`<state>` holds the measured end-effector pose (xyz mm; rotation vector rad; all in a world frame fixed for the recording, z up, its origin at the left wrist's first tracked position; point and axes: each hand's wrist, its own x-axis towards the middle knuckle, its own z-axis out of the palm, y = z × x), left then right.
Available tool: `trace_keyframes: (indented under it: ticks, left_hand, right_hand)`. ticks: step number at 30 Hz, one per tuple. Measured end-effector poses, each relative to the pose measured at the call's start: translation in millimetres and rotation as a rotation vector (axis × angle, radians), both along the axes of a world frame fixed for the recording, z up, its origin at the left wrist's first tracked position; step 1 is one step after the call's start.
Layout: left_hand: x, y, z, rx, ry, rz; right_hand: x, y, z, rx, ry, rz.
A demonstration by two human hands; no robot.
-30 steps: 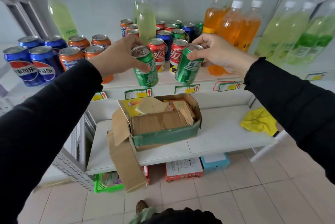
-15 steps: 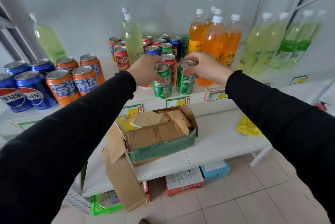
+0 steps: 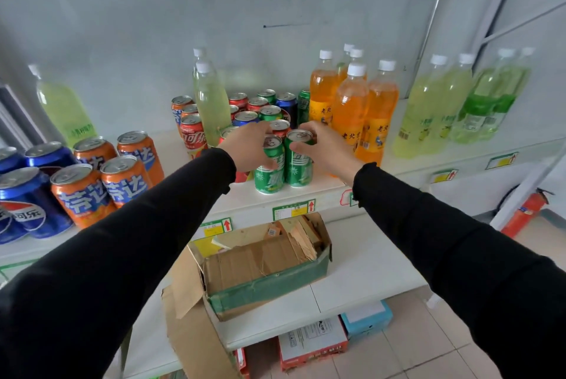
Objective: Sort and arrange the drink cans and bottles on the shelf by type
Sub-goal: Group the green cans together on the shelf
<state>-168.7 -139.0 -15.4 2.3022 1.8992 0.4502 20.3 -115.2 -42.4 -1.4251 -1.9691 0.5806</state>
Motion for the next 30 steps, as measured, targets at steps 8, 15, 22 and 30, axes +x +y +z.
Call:
trace_keyframes:
  ticks: [8, 15, 22, 30]
  left_hand:
    - [-6, -9, -13, 0.106, 0.064, -0.008]
    - [-51, -22, -20, 0.281, -0.368, 0.14]
    - [-76, -2, -23, 0.104, -0.322, 0.206]
    - [-62, 12, -10, 0.072, -0.143, 0.208]
  right_hand:
    - [10, 6, 0, -0.032, -0.037, 0.069]
    - [4, 13, 23, -0.057, 0.063, 0.129]
    - [-30, 55, 48, -0.164, -0.312, 0.087]
    - [-53, 76, 52, -0.284, -0.506, 0.142]
